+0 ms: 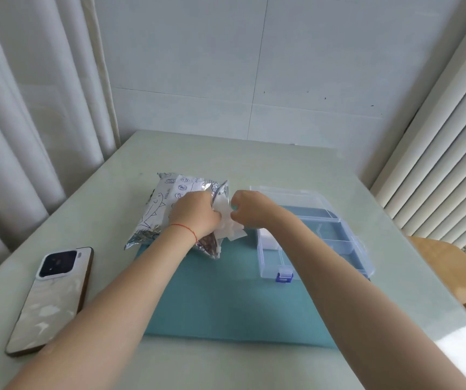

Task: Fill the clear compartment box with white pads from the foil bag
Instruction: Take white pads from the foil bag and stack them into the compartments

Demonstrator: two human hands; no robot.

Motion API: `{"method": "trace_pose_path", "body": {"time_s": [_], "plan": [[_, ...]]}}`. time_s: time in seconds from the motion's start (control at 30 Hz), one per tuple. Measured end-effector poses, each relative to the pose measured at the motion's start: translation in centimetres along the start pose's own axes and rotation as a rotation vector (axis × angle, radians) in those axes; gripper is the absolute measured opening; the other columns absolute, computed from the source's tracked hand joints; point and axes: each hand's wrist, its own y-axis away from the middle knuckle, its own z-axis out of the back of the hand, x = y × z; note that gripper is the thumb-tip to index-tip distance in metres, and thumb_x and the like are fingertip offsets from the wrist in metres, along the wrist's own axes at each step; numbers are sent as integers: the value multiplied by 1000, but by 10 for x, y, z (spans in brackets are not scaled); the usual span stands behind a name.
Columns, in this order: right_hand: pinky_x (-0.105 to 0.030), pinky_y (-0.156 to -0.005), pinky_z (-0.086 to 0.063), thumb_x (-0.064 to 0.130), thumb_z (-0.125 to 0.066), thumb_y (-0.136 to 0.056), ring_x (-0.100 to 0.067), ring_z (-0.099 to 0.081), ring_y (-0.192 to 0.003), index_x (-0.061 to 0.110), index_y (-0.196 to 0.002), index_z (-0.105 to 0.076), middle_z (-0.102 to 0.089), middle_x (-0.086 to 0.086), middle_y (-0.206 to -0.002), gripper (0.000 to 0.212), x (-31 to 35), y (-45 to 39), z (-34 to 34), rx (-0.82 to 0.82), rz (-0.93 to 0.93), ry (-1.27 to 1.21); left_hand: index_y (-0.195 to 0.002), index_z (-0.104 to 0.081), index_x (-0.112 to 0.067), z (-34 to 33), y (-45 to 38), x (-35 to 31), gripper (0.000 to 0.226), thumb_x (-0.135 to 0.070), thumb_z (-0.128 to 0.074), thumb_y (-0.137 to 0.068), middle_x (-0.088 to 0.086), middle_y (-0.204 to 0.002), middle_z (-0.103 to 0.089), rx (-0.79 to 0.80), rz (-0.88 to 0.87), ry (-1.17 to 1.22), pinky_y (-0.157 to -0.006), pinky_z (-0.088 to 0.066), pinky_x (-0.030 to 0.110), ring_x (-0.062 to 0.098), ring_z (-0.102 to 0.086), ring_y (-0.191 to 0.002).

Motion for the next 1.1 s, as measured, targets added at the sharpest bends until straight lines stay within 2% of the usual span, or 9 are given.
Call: {"method": "trace_pose_path", "body": {"time_s": [0.1,0.2,0.33,0.5,0.6,0.77,0.9,1.0,1.1], "plan": [[-36,-80,-52,17,-53,-88,-31,-62,-97,-2,-103,-67,-68,-15,-103,28,-1,-6,-1,-39,-2,-57,-102,-52,-13,2,1,5,16,-12,-55,-85,2,-85,-58,-18,-20,80,-64,-37,31,26,-55,-81],[-31,-62,-44,24,-56,-87,-26,-56,-73,-4,-88,-68,-65,-16,-79,30,4,-8,-2,-74,-31,-105,-114,-44,-18,2,2,6,32,-6,-52,-86,2,-83,-58,-34,-63,139,-62,-42,35,27,-56,-77],[-36,-83,-52,26,-65,-84,-25,-62,-96,8,-95,-70,-70,-8,-100,22,7,-10,-4,-152,-15,-149,-117,-56,-21,1,1,7,37,-2,-50,-87,4,-97,-60,-41,-67,140,-67,-40,31,24,-54,-83],[-29,-71,-46,21,-66,-84,-21,-59,-90,11,-95,-65,-68,-5,-99,15,7,-8,-4,-182,14,-184,-120,-65,-17,1,-1,7,36,-4,-49,-90,6,-126,-60,-22,-18,128,-85,-42,29,25,-57,-113],[-27,-71,-39,22,-68,-83,-20,-53,-89,9,-107,-62,-59,-2,-98,27,9,-6,-5,-130,18,-189,-118,-66,-12,3,0,4,34,-3,-49,-90,8,-123,-61,-37,-25,120,-80,-39,27,26,-57,-111],[-23,-58,-39,12,-66,-81,-19,-53,-86,12,-108,-63,-56,0,-94,27,13,-10,-9,-152,9,-274,-103,-68,-5,5,2,3,27,0,-48,-86,12,-107,-63,-50,-14,105,-70,-38,30,24,-49,-85],[-25,-62,-39,11,-63,-83,-18,-53,-86,12,-109,-63,-57,0,-95,26,14,-10,-9,-184,0,-281,-102,-70,-5,4,3,5,28,0,-49,-84,10,-106,-63,-38,-8,110,-70,-36,29,27,-52,-88],[-21,-60,-37,12,-62,-83,-16,-52,-86,12,-105,-66,-58,2,-94,22,13,-8,-11,-163,11,-199,-90,-68,-1,4,4,4,20,2,-50,-81,14,-99,-63,-38,-3,102,-64,-34,30,29,-50,-82],[-15,-54,-33,13,-64,-82,-15,-52,-83,12,-98,-67,-57,4,-89,16,13,-7,-12,-148,14,-186,-101,-68,-4,4,3,5,25,0,-51,-83,12,-108,-62,-34,-3,112,-72,-36,28,29,-54,-94]]}}
